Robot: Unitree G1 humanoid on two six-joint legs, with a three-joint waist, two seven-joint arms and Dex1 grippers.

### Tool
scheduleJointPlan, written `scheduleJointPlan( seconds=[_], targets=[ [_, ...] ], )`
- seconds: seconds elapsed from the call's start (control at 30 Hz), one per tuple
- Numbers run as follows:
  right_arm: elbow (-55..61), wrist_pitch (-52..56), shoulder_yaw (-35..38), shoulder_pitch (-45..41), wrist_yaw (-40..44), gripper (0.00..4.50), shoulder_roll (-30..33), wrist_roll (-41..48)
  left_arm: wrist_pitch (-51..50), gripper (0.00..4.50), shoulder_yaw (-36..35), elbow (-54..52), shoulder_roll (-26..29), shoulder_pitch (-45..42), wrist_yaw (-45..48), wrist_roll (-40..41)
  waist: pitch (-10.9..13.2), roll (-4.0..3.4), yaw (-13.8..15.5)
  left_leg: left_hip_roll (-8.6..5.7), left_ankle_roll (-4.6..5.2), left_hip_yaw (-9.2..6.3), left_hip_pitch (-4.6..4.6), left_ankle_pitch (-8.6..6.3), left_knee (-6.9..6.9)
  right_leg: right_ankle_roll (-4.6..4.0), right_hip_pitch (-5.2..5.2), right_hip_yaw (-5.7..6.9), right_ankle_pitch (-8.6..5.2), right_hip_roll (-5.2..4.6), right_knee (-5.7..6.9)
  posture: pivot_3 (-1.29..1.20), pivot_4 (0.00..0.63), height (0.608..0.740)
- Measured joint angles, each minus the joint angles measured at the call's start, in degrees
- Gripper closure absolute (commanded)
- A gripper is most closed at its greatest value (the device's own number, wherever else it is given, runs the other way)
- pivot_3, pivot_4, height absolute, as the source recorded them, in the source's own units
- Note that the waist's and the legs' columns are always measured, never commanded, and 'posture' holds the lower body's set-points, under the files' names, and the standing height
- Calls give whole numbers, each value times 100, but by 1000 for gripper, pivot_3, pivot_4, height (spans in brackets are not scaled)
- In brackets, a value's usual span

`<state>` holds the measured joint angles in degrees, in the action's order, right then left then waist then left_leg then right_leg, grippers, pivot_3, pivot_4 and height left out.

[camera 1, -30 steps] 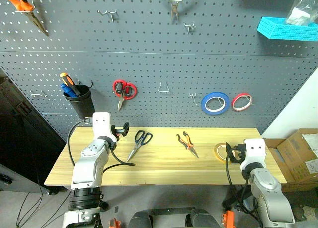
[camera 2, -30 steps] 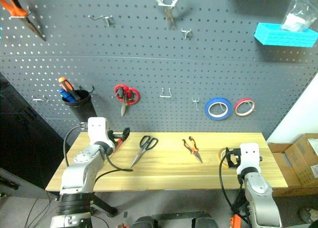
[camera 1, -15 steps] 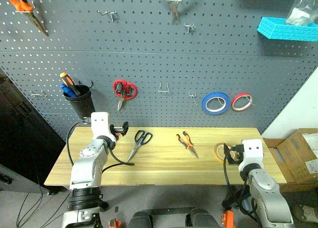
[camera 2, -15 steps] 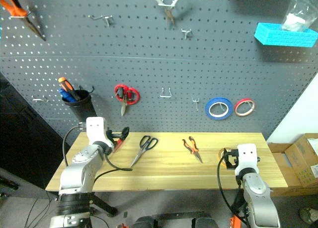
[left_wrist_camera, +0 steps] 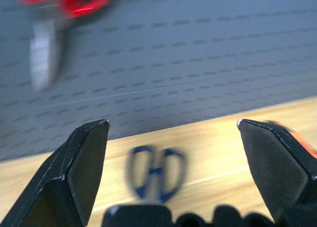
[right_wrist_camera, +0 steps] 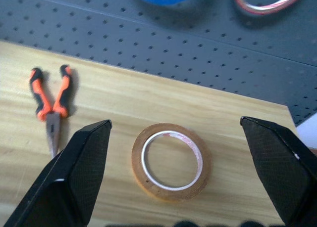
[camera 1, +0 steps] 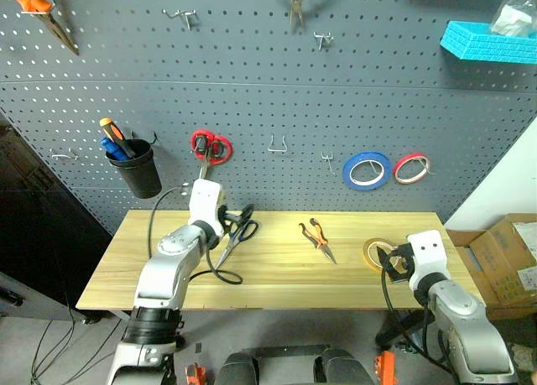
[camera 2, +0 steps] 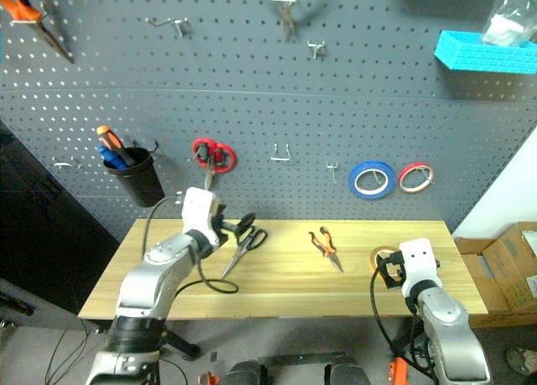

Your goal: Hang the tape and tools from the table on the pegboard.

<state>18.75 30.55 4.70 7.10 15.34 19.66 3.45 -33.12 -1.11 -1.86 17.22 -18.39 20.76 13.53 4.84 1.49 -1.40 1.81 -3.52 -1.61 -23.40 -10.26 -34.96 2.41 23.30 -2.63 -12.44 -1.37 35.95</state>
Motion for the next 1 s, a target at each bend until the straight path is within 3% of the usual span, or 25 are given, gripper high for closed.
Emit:
scheduleJointPlan(
  seconds=[0.23, 0.53, 1.0],
  targets=[
    [-94, 700, -347, -798, 886, 0, 683, 258, -817, 63, 688, 4, -533, -454, 802, 575, 204, 6, -33, 0, 36, -1, -5, 22, -4, 1, 0, -2, -1, 4, 1, 9, 165, 740],
    [-1815, 714, -713, -1930, 1788, 0, 1128, 360, -1610, 63, 1707, 372, -1127, -749, 1120, 669, 583, 18, -29, -1, 67, -6, -52, 7, -4, 13, 26, -9, -31, 11, 7, 6, 251, 740],
    [-3790, 224, -1050, -2700, 2226, 0, 1085, 165, -2001, 63, 1779, 411, -1313, -524, 1200, 787, 1026, 13, -27, -3, 86, -8, -62, -5, -7, 31, 31, -10, -41, 9, 15, 41, 315, 740]
  ],
)
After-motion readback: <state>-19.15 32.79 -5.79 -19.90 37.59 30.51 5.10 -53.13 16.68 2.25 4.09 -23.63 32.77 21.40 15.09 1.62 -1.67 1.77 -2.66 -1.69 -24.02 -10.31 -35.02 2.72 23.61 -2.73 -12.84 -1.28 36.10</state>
